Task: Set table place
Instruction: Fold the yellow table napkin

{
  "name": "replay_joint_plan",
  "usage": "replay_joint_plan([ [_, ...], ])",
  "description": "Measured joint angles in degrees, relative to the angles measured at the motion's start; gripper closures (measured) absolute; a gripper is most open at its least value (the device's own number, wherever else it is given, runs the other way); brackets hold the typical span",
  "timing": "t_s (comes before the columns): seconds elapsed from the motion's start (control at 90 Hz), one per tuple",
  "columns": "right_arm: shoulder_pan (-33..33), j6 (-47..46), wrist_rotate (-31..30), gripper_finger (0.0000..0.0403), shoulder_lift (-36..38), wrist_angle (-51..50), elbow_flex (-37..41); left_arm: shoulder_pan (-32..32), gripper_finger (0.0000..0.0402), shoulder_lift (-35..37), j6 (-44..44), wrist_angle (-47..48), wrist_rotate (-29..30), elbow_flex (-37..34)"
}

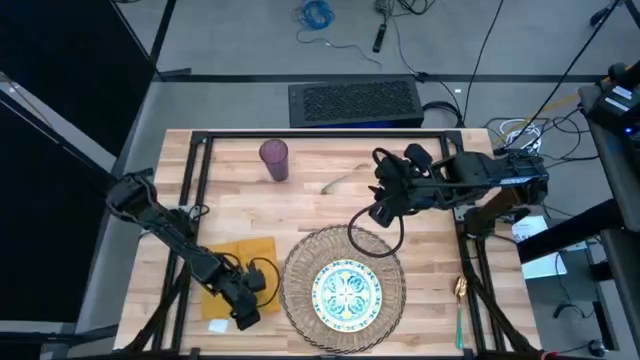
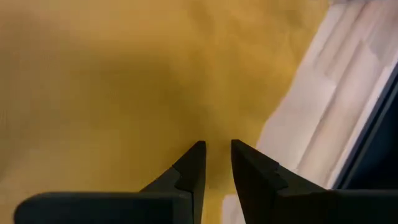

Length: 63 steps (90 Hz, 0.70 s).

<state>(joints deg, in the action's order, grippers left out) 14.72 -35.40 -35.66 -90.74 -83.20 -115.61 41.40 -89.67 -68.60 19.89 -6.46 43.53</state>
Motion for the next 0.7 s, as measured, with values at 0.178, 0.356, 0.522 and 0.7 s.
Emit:
replay_joint_plan([
  [0.178, 0.02, 2.07, -0.02, 0.0236, 0.0, 1.95, 0.0, -0.24, 0.0341, 0.0, 0.01, -0.05, -1.44, 0.0],
  [0.356, 0.02, 3.81, 0.0, 0.0236, 0.04, 2.01, 0.0, -0.24, 0.0341, 0.0, 0.05, -0.03, -2.14, 0.0],
  [0.522, 0.0, 5.05, 0.0, 0.0236, 0.07, 2.03, 0.0, -0.24, 0.0341, 0.0, 0.03, -0.03, -1.66, 0.0],
  [0.7, 0.0, 6.13, 0.0, 0.0236, 0.09, 2.1, 0.0, -0.2, 0.0341, 0.0, -0.17, 0.02, -0.99, 0.0],
])
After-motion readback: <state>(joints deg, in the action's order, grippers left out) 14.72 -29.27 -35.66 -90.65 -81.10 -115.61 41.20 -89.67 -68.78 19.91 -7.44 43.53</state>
